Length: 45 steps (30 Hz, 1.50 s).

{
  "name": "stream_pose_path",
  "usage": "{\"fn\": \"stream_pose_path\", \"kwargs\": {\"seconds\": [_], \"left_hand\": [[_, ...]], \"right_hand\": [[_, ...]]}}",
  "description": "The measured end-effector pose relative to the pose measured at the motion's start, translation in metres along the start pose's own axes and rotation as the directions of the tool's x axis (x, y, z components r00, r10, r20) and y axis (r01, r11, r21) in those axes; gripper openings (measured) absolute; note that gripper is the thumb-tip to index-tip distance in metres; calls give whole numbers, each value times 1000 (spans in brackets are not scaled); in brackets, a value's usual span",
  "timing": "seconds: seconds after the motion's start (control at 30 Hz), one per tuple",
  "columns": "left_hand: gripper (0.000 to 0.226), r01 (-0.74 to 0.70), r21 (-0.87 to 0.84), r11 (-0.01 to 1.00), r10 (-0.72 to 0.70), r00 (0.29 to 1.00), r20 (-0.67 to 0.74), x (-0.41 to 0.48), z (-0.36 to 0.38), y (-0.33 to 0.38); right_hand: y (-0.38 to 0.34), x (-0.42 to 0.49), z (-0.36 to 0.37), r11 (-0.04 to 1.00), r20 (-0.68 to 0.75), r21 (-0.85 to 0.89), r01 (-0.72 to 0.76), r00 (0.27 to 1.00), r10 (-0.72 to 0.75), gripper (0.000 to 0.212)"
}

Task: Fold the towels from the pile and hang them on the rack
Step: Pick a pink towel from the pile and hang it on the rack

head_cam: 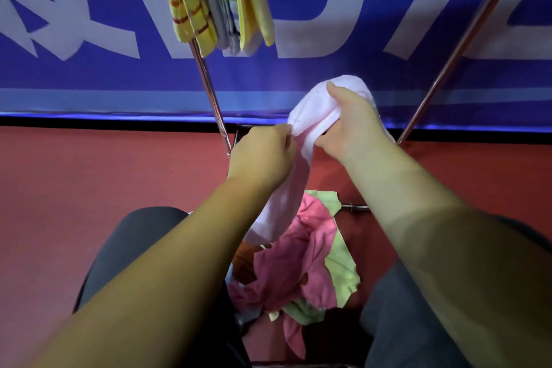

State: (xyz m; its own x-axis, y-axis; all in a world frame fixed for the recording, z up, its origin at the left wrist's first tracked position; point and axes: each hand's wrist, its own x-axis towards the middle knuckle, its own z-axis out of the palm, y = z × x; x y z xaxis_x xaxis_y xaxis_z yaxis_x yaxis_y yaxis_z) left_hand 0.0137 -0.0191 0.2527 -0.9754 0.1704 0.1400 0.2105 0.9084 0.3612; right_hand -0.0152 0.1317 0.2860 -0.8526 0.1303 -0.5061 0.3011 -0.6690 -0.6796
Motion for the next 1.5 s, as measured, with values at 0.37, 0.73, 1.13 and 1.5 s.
{"fn": "stream_pose_path", "kwargs": {"seconds": [0.37, 0.73, 1.13, 1.5], "left_hand": [[36, 60, -156, 986, -39, 990, 135, -2, 33, 6], [17, 174, -310, 935, -178, 984, 14, 28, 46, 14], [33, 123, -178, 976, -143, 984, -107, 29, 47, 18], [29, 84, -202, 976, -108, 988, -111, 33, 15, 9]], "right_hand": [[11, 3, 6, 998, -163, 51, -31, 986, 39, 38], [15, 6, 14, 982, -159, 177, 71, 986, -43, 41], [13, 15, -3, 984, -35, 173, -41, 998, 48, 51], [10, 17, -11, 974, -117, 224, -47, 990, 75, 41]]}}
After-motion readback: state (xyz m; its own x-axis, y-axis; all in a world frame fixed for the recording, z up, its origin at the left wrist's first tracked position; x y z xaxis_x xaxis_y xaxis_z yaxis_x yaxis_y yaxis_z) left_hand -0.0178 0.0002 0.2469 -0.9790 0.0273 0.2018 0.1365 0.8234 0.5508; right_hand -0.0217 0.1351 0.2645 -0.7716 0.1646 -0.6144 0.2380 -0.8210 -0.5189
